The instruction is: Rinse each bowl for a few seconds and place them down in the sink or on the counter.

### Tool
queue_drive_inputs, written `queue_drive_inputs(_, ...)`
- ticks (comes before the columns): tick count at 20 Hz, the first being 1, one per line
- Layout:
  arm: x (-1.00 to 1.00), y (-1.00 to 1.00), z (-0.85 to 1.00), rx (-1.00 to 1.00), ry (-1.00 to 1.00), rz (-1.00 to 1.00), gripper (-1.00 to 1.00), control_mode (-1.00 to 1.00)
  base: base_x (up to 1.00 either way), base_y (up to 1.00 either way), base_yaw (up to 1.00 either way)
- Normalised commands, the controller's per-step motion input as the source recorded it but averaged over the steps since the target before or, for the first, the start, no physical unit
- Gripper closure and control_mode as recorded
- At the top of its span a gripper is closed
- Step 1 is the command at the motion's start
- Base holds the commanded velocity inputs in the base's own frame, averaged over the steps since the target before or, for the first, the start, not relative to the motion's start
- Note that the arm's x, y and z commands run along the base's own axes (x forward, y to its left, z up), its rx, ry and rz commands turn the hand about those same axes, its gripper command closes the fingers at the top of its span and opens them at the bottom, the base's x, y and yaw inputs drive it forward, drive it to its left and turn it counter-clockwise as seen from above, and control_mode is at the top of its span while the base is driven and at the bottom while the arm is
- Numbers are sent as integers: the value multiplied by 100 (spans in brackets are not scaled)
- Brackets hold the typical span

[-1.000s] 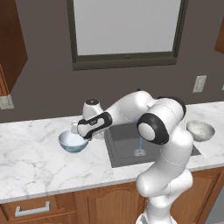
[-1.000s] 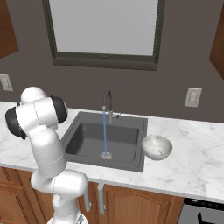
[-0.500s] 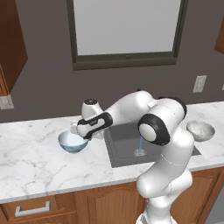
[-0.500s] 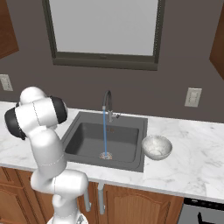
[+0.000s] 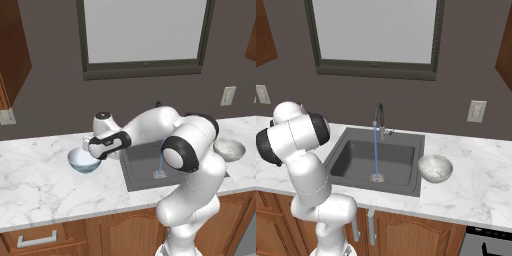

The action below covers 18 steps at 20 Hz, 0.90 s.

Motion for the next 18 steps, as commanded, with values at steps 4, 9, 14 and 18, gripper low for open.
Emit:
queue_drive_inputs(4,0,-9,22,0,0,-21,100,-100,0,0,0)
queue_drive_inputs(9,0,-11,28,1,0,-20,100,-100,0,0,0)
queue_drive_inputs(14,0,-8,28,1,0,-21,100,-100,0,0,0)
queue_drive_inputs(18,0,-2,23,0,0,-23,100,-100,0,0,0)
